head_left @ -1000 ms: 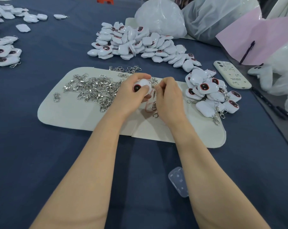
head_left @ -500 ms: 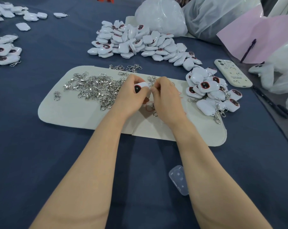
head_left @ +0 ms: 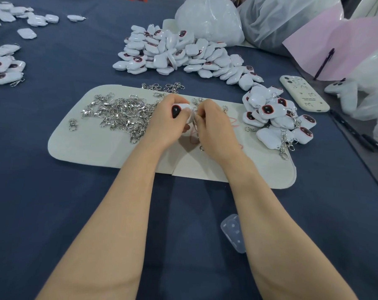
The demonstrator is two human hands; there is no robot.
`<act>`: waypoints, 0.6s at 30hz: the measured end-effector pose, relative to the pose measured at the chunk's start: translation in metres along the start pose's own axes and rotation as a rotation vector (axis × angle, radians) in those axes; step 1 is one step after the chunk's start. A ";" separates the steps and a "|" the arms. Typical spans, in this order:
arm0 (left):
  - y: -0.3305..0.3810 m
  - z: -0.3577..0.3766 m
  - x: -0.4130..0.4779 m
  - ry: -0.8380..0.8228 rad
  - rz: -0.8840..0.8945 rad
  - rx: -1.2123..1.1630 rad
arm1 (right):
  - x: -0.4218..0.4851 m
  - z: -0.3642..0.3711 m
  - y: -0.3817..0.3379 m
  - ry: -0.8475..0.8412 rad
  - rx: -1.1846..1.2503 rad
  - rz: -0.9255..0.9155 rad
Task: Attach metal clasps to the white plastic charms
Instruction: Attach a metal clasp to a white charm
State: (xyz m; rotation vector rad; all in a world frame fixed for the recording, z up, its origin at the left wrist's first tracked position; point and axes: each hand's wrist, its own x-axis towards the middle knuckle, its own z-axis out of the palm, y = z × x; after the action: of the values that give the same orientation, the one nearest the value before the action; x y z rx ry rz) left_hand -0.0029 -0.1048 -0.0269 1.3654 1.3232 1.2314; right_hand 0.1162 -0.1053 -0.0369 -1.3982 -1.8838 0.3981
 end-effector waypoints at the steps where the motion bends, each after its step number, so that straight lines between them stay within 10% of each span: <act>1: 0.000 0.000 0.001 0.012 -0.023 -0.042 | 0.000 0.001 -0.001 0.022 0.026 0.000; 10: 0.013 0.003 0.002 -0.014 -0.359 -0.796 | 0.000 0.006 -0.011 0.218 0.385 0.129; 18: 0.014 0.011 -0.001 -0.079 -0.365 -0.803 | 0.002 0.003 -0.011 0.333 0.441 0.186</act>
State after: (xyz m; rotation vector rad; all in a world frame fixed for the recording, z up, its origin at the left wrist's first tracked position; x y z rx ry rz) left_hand 0.0099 -0.1067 -0.0144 0.5650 0.8158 1.2340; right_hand 0.1063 -0.1071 -0.0306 -1.2491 -1.3064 0.5912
